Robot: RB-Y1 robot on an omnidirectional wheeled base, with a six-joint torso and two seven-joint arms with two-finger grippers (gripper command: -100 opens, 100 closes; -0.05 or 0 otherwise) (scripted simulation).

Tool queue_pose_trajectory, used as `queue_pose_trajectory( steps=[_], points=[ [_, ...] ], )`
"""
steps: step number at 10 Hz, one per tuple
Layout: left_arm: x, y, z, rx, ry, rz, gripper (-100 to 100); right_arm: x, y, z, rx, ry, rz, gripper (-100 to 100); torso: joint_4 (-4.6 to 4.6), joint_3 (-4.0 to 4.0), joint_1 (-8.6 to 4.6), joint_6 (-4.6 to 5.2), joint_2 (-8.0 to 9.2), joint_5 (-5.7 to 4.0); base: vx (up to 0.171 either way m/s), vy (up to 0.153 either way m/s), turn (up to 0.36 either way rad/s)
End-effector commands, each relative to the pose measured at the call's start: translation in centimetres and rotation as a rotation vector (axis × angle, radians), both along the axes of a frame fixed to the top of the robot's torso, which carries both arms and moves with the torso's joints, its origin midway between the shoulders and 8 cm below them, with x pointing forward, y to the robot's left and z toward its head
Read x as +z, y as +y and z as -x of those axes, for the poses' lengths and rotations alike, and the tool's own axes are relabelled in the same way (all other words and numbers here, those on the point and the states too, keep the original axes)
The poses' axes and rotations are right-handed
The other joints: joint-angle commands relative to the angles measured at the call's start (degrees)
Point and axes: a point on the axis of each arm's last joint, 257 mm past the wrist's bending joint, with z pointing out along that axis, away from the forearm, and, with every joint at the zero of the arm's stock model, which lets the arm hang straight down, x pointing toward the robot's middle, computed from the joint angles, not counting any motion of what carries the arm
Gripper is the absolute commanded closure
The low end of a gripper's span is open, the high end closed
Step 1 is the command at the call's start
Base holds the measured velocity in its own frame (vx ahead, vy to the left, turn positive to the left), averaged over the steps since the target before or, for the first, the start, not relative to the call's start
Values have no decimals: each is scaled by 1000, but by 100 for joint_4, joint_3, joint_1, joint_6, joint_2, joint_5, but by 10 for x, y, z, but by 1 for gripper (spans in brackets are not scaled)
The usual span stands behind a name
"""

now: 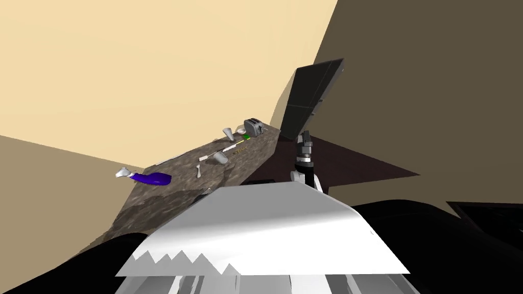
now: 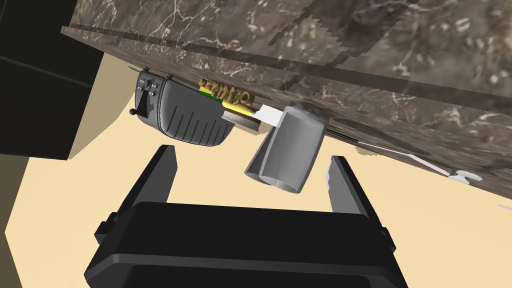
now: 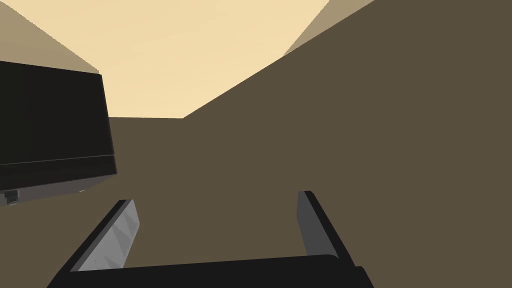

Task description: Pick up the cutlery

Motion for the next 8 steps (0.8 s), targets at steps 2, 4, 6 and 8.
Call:
queue_pose_trajectory(
  steps=[2,4,6,8],
  points=[
    [-7,2,20,-31,60,-41,-100,0,0,0,0,0,0,0,0,0,2,-5,1,0,10,-2,-147],
    [-17,7,45,-95,138,-110,-100,0,0,0,0,0,0,0,1,2,2,-1,3,1,13,-7,-333],
    [-26,12,70,-165,213,-175,-100,0,0,0,0,0,0,0,0,0,8,-1,0,2,14,8,-312],
    [-34,18,95,-241,285,-237,-100,0,0,0,0,0,0,0,0,0,13,-2,0,3,13,19,-285]
  ],
)
